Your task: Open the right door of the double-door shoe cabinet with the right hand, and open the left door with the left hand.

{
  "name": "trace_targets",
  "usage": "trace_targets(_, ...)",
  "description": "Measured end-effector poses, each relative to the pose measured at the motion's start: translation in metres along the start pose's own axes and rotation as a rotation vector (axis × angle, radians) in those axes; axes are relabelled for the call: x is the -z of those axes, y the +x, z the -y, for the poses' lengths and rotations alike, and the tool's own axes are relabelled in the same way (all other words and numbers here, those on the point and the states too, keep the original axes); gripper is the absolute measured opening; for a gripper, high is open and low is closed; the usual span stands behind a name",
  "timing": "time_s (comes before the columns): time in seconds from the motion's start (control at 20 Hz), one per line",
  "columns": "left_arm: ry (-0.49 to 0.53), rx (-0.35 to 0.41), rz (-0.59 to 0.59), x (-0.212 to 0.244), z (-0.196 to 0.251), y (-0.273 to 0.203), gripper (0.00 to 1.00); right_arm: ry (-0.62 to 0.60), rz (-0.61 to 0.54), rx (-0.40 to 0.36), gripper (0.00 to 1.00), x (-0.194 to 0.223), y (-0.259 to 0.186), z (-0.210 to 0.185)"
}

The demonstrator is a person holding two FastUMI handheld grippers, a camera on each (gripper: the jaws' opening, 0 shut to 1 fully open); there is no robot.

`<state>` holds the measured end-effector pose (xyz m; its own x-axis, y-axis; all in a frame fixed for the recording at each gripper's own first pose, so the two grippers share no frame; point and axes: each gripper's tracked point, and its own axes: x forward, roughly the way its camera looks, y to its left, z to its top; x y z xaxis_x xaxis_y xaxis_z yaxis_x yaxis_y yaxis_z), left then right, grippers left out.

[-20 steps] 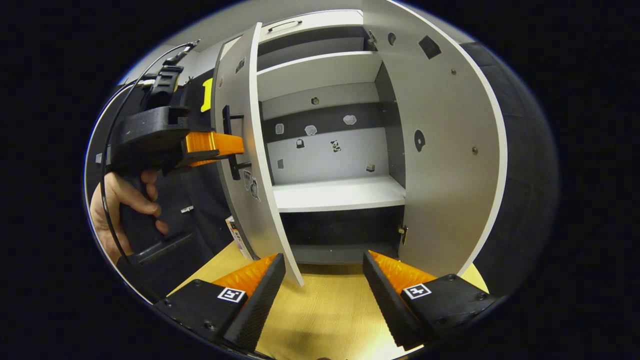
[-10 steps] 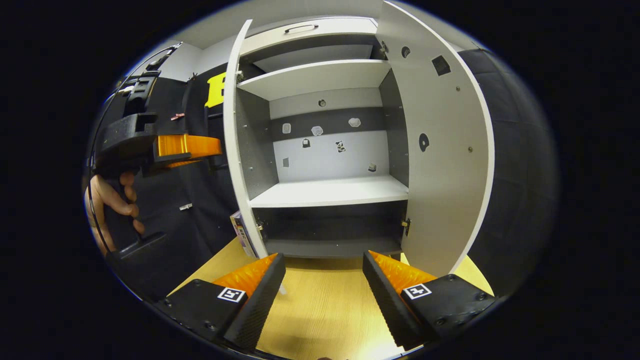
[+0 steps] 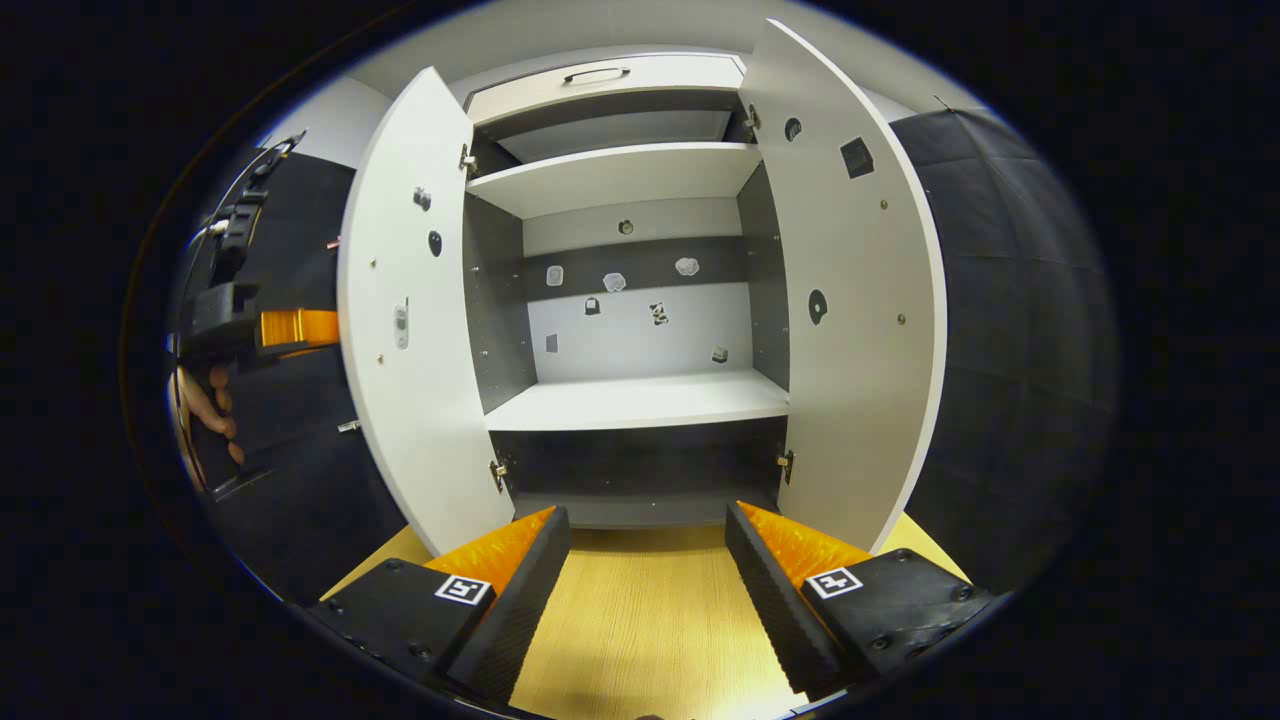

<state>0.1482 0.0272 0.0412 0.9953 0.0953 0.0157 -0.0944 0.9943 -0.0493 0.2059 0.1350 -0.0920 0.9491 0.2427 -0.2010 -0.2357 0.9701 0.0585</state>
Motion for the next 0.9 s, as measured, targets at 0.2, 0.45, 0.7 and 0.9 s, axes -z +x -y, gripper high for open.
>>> trace_targets(0.2, -0.041, 0.039, -0.014, 0.001, 0.000, -0.003, 0.05, -0.013, -0.014, 0.019, 0.98, 0.011, -0.003, 0.008)
trace_targets(0.45, -0.027, 0.043, -0.027, 0.008, -0.007, -0.007, 0.05, 0.001, -0.021, 0.037, 0.98, 0.008, -0.003, 0.017)
trace_targets(0.7, -0.020, -0.008, -0.053, 0.013, -0.016, -0.022, 0.06, -0.005, -0.014, 0.056, 0.98, 0.001, 0.000, 0.028)
trace_targets(0.9, -0.002, -0.029, -0.042, 0.012, -0.016, -0.037, 0.29, 0.001, -0.009, 0.057, 0.98, -0.007, -0.001, 0.031)
